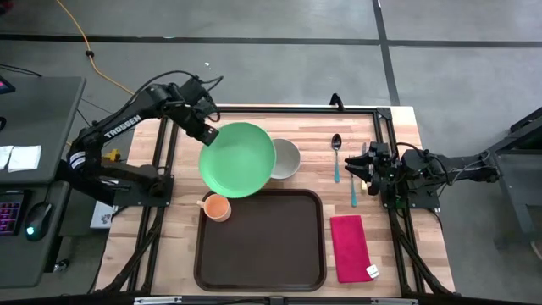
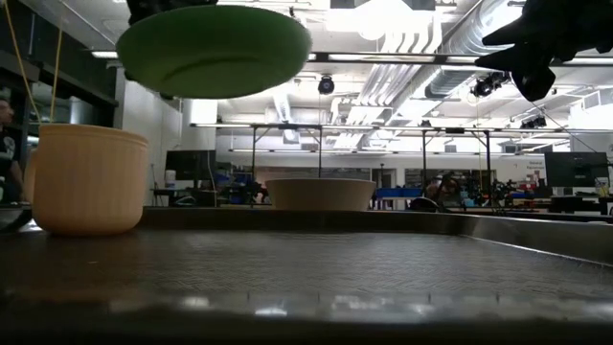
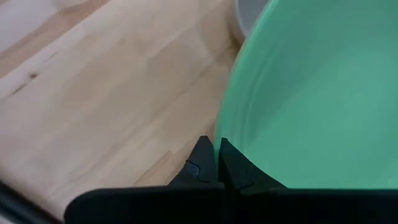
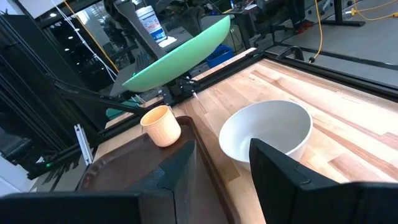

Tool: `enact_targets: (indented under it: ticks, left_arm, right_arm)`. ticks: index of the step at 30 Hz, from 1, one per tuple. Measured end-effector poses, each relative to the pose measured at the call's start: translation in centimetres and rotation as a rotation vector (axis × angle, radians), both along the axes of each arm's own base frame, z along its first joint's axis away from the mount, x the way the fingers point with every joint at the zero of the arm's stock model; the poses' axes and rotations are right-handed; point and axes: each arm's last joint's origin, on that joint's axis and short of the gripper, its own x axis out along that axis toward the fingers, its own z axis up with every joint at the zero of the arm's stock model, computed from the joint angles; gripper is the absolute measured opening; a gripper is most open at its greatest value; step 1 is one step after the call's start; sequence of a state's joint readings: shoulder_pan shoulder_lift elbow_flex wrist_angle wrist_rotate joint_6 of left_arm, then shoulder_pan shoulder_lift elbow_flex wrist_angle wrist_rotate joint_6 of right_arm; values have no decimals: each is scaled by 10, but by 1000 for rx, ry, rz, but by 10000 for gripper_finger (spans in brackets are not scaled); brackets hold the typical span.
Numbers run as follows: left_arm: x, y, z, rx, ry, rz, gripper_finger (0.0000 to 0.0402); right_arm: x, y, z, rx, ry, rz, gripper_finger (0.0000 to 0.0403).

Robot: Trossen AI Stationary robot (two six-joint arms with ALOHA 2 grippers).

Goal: Set up tray
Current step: Put the green plate in the center of the brown tray

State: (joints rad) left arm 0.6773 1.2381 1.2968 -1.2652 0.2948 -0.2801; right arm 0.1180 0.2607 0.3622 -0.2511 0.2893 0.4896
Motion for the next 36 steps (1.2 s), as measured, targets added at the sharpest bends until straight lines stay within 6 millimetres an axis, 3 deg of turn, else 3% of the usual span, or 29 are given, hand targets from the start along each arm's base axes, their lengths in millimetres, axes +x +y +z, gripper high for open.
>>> enact_targets:
  ticks: [18, 36]
  left_arm:
    - [38, -58, 2, -36, -8, 55, 13]
    - [62, -117, -5, -79, 15, 76, 13]
  right_arm:
    - [0, 0, 0, -25, 5, 2, 129]
    - [-1, -2, 0, -37, 5, -75, 129]
